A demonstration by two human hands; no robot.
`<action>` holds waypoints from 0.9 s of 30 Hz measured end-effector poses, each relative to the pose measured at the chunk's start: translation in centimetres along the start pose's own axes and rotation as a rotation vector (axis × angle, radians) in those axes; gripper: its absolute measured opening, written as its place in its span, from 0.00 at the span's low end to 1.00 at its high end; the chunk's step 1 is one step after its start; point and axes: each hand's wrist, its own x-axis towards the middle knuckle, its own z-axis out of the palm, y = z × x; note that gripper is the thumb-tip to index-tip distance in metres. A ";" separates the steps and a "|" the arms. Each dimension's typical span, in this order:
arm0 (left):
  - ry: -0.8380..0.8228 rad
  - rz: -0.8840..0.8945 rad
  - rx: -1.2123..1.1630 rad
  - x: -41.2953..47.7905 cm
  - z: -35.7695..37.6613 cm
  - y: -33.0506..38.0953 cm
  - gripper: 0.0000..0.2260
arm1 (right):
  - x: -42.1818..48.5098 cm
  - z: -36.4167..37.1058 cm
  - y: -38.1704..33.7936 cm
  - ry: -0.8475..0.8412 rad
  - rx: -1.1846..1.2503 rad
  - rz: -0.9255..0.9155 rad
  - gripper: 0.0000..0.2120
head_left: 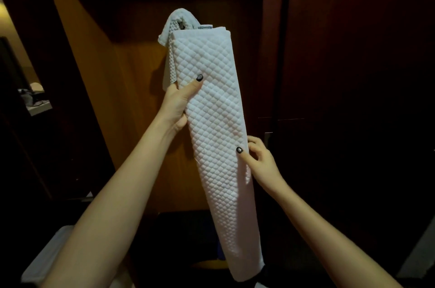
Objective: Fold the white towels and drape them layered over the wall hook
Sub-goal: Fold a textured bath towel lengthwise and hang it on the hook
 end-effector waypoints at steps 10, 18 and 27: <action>0.005 -0.078 0.012 1.4 -0.3 1.8 0.14 | 0.7 -1.5 -2.8 -0.163 0.133 0.017 0.20; 0.124 -0.133 -0.029 2.7 -3.3 0.5 0.18 | 0.9 0.9 -3.8 0.101 0.197 -0.102 0.03; -0.244 -0.452 -0.296 -7.9 -5.7 -10.5 0.22 | 3.3 1.5 -3.4 0.215 0.204 -0.082 0.02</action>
